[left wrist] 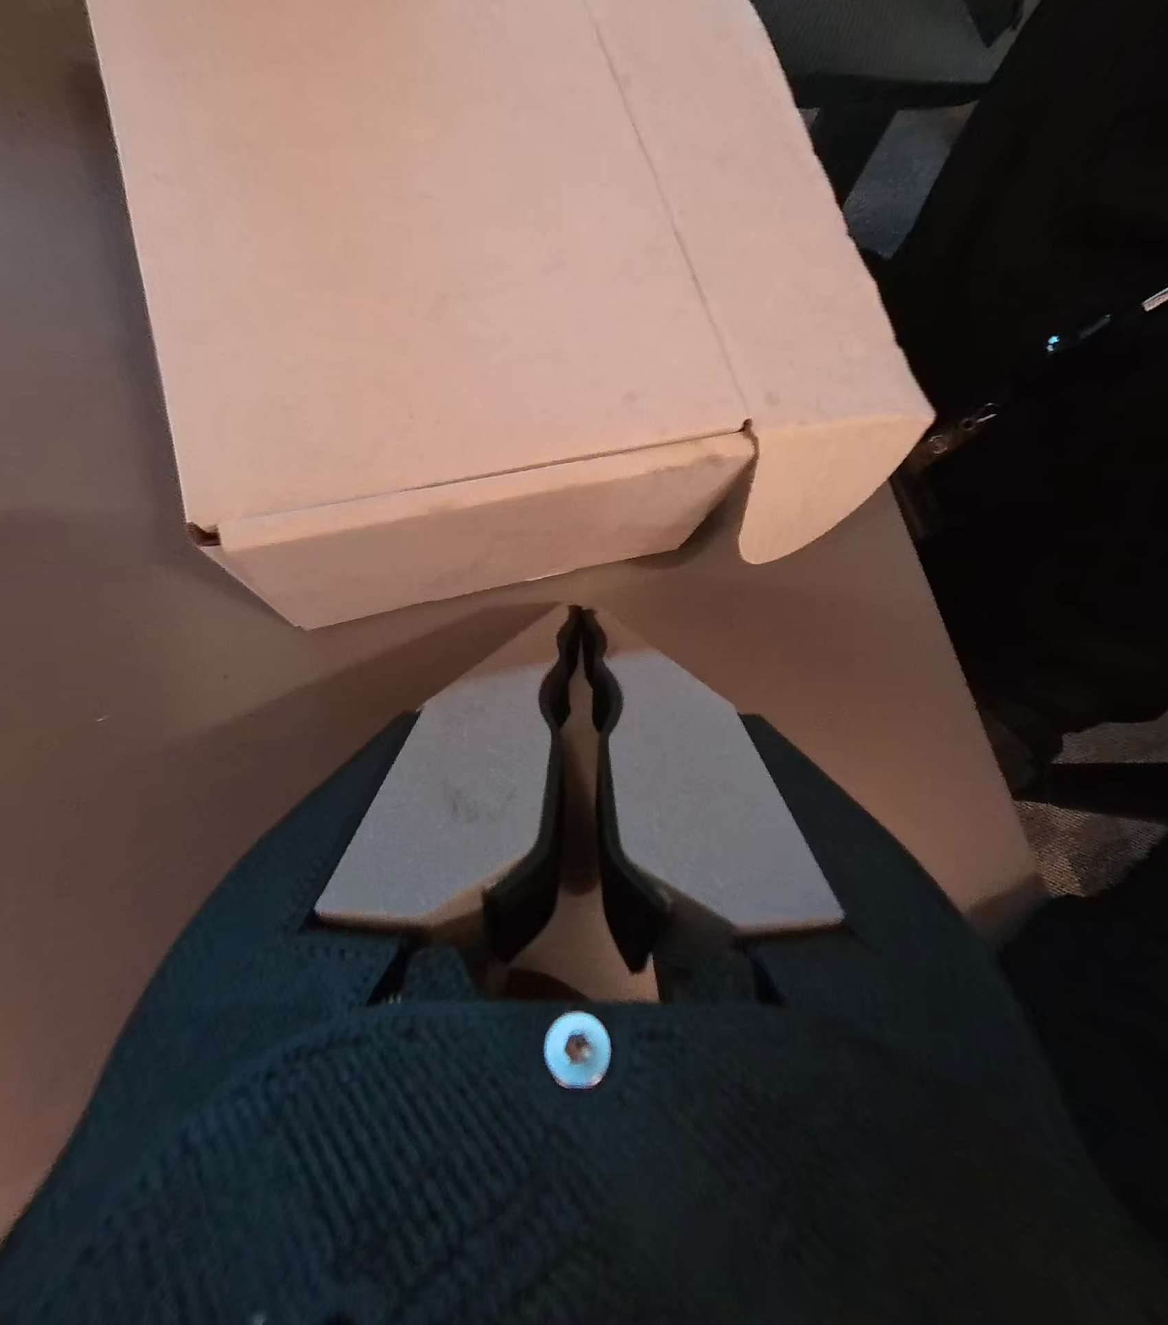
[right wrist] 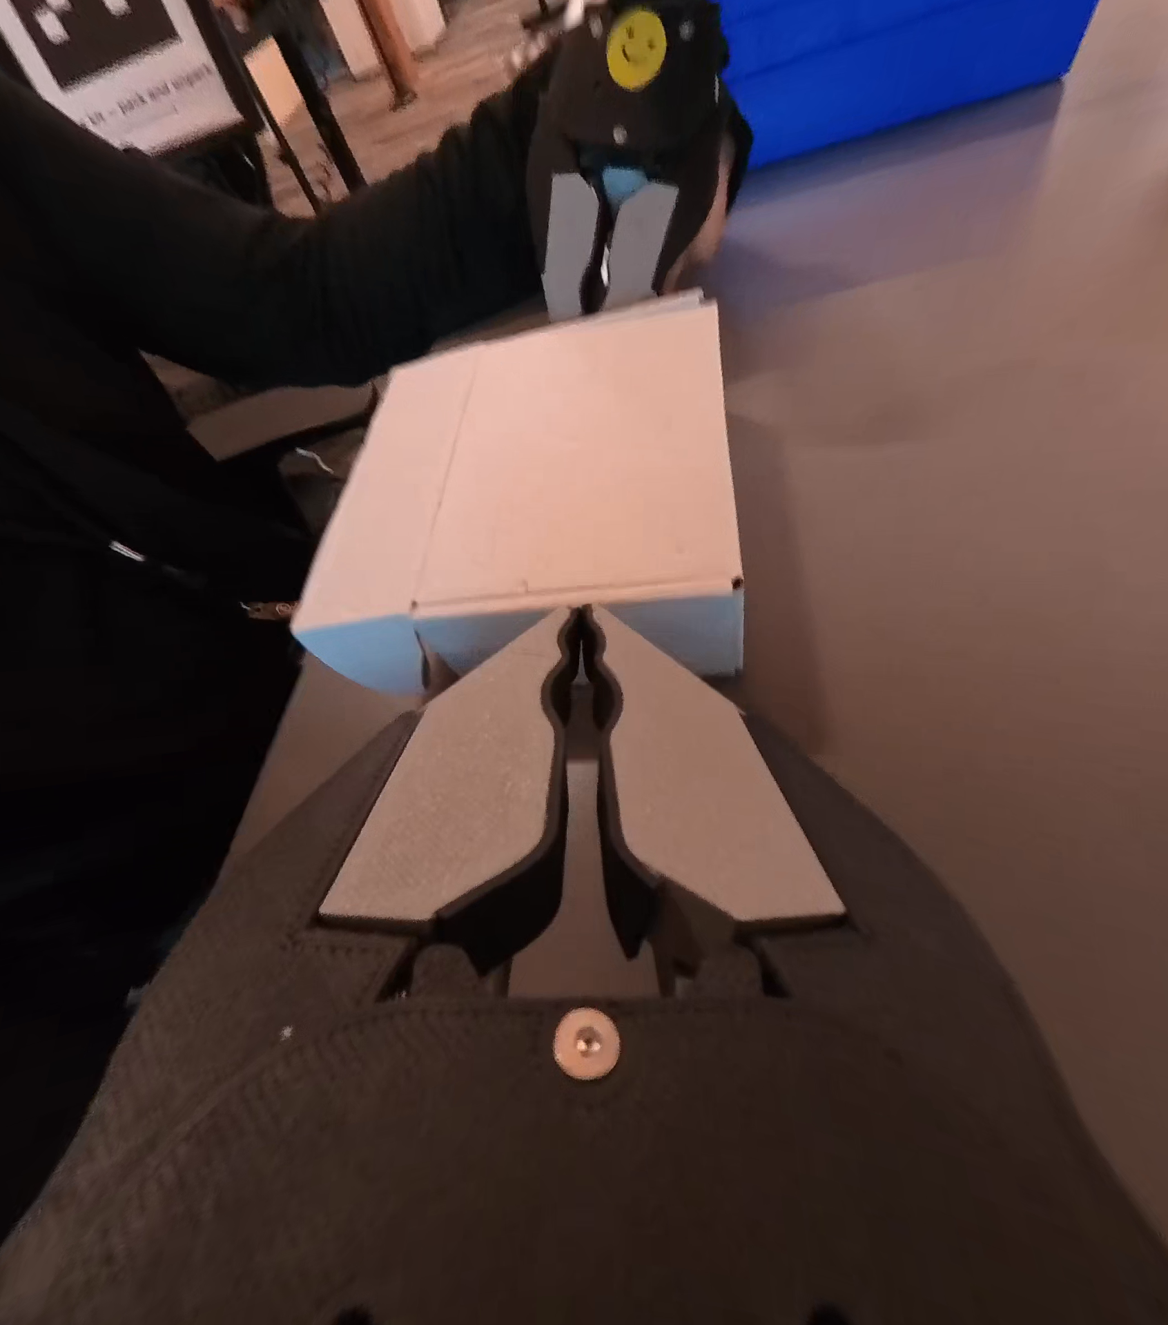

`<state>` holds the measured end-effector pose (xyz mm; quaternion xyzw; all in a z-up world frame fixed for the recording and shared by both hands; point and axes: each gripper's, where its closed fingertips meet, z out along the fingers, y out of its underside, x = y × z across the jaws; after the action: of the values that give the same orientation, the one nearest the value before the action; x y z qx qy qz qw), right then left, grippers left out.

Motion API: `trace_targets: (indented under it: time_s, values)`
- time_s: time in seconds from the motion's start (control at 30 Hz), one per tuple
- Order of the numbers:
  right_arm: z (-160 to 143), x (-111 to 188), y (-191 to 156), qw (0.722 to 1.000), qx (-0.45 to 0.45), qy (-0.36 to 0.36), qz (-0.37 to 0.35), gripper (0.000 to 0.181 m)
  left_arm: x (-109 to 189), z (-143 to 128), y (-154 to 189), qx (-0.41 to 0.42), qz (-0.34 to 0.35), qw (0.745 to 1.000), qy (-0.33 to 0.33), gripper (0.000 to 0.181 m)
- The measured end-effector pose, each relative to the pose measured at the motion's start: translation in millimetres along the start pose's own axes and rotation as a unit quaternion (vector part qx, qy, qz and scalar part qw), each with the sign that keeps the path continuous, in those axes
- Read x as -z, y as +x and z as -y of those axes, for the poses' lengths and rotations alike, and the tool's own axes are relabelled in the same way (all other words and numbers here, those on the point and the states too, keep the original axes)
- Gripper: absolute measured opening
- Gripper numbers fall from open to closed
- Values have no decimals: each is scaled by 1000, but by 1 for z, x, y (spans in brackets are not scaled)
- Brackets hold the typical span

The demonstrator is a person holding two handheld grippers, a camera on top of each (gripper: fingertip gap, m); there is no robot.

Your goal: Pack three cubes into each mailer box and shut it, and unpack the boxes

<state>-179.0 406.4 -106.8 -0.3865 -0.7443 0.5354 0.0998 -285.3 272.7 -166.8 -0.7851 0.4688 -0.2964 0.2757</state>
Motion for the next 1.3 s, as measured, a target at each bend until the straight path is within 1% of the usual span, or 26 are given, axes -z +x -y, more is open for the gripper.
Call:
trace_targets:
  time_s: [0.1,0.17,0.33,0.4,0.5,0.63,0.9,1.03,1.17,1.3]
  values:
    - [-26,-5,4,998,-22,-62,-8,0,-2,0,2,1,-5,1000,0,0]
    - [-37,-11,-2,995,-39,-90,15,0,-3,1,3,-3,-7,1000,0,0]
    - [-43,-29,-16,991,-24,-123,51,0,-8,9,10,-26,-26,999,7,0]
    - [-45,-32,-17,989,-22,-132,58,0,-10,9,15,-41,-38,998,4,0]
    - [-43,-31,-18,990,-16,-126,57,0,-11,12,21,-46,-52,998,10,0]
    - [-32,-26,-26,993,1,-101,68,0,-5,22,31,-59,-74,995,38,0]
    - [1,-11,-31,997,30,-19,65,0,18,52,42,-96,-80,983,132,0]
    - [5,-10,-28,998,42,-11,49,0,32,65,43,-114,-64,976,177,0]
    - [6,-10,-26,998,36,-8,46,0,37,66,38,-110,-53,974,192,0]
    - [5,-10,-26,998,31,-7,48,0,36,60,30,-87,-44,977,188,0]
